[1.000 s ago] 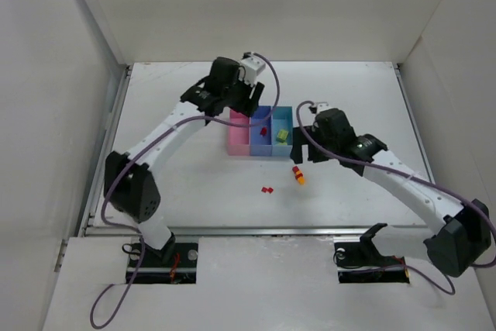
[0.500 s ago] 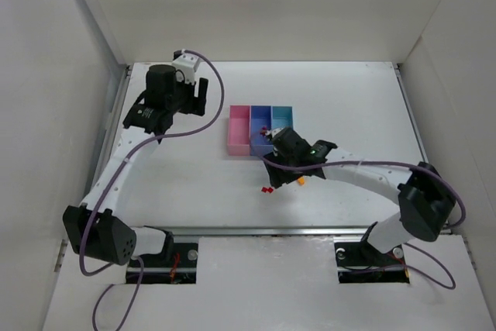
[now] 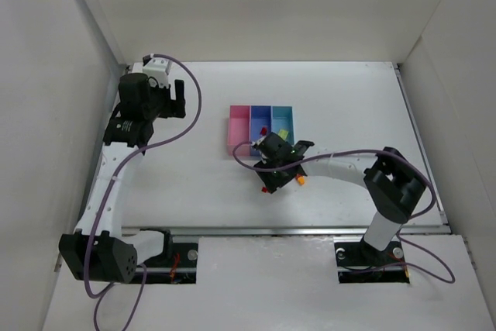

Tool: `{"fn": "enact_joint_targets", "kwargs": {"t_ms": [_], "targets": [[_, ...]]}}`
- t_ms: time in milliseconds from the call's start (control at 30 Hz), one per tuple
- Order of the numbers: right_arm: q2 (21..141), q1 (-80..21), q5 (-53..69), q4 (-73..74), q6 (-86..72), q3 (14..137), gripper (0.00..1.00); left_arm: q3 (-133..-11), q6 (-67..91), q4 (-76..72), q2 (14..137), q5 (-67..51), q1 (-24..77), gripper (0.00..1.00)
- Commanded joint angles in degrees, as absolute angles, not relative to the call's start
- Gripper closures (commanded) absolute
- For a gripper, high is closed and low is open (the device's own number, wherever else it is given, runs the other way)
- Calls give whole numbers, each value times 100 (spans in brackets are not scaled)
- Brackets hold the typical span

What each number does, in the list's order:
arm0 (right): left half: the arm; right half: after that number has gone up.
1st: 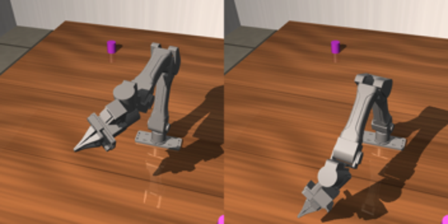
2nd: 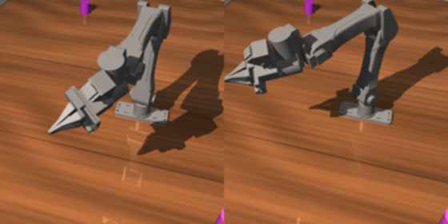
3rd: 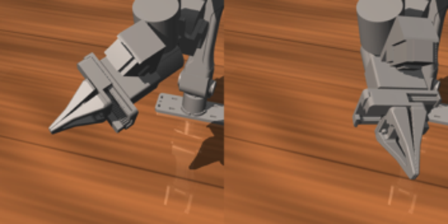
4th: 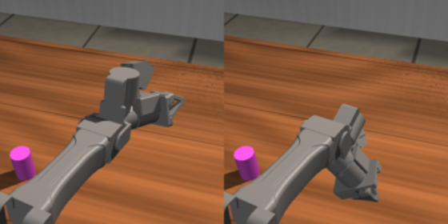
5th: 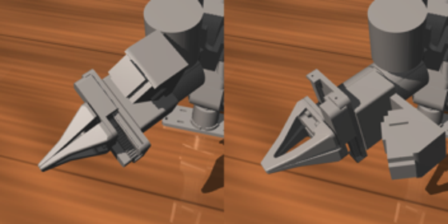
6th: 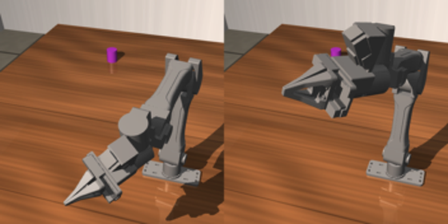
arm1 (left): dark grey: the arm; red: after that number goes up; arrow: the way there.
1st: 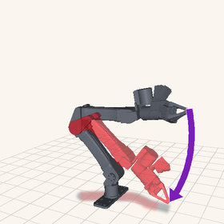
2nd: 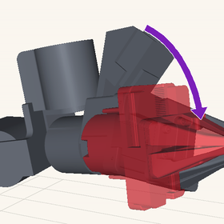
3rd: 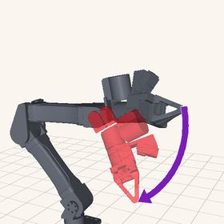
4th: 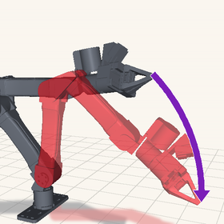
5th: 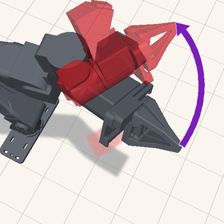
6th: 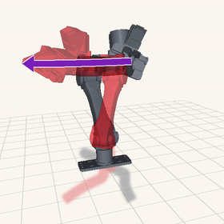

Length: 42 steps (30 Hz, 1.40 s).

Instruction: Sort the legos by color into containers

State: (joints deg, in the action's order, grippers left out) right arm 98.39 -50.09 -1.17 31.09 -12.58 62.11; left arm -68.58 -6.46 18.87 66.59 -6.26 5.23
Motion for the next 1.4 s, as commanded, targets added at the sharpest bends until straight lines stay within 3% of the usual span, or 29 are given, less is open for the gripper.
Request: {"fn": "enact_joint_targets", "kwargs": {"t_ms": [0,300,500,567,600,700,833,967,1367], "targets": [[9835,-5176,-122,2874,-1134,6223,41,-6812,-536,1688,6513,-861,422,23],[10178,-5309,-325,2760,-1397,6214,43,-6864,-431,1688,6627,-976,369,23],[10282,-5309,-501,2637,-1397,6144,51,-6864,-431,1688,6680,-976,369,23],[10336,-5309,-440,2637,-1397,6214,57,-6864,-431,1688,6732,-976,369,23],[10414,-5309,-439,2637,-1397,6275,66,-6916,-431,1688,6732,-976,369,23],[10415,-5309,-387,2637,-1397,6275,72,-6917,-431,1688,6732,-976,369,23],[10099,-5309,-387,2584,-1397,6152,89,-6917,-431,1688,6680,-976,316,23],[9818,-5309,-439,2865,-1450,6319,96,-6864,-431,1688,6680,-976,316,23],[9563,-5309,-703,3471,-1512,7188,99,-6812,-431,1635,6680,-976,316,23]]}}
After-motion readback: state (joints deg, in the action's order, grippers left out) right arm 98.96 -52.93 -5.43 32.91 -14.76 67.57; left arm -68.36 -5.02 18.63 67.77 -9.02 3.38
